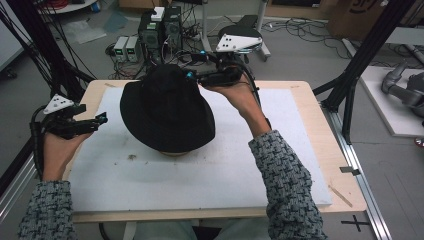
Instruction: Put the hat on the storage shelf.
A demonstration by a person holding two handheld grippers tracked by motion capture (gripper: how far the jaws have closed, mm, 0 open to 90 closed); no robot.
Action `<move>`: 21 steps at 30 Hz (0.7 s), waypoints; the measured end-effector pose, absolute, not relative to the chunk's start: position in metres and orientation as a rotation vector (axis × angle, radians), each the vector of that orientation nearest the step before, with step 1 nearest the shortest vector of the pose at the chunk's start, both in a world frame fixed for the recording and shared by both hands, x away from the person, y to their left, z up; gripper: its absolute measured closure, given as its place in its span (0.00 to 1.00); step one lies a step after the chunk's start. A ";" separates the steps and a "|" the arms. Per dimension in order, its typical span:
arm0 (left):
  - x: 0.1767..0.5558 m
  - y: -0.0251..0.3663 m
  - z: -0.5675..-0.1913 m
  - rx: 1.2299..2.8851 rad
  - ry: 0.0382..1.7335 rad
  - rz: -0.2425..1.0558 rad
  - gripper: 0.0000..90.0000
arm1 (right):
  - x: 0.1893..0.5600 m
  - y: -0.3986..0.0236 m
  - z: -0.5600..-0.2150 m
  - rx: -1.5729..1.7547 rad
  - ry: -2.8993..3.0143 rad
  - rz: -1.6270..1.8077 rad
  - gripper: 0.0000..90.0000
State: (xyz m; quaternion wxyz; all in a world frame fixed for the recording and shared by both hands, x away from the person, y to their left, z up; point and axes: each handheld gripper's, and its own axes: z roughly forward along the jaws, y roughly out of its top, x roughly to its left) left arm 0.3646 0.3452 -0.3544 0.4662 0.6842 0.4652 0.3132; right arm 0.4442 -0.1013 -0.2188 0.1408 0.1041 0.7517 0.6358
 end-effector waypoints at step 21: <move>0.367 0.342 -0.356 1.693 1.139 0.767 0.19 | 0.433 -0.183 -0.243 0.583 2.025 1.726 0.14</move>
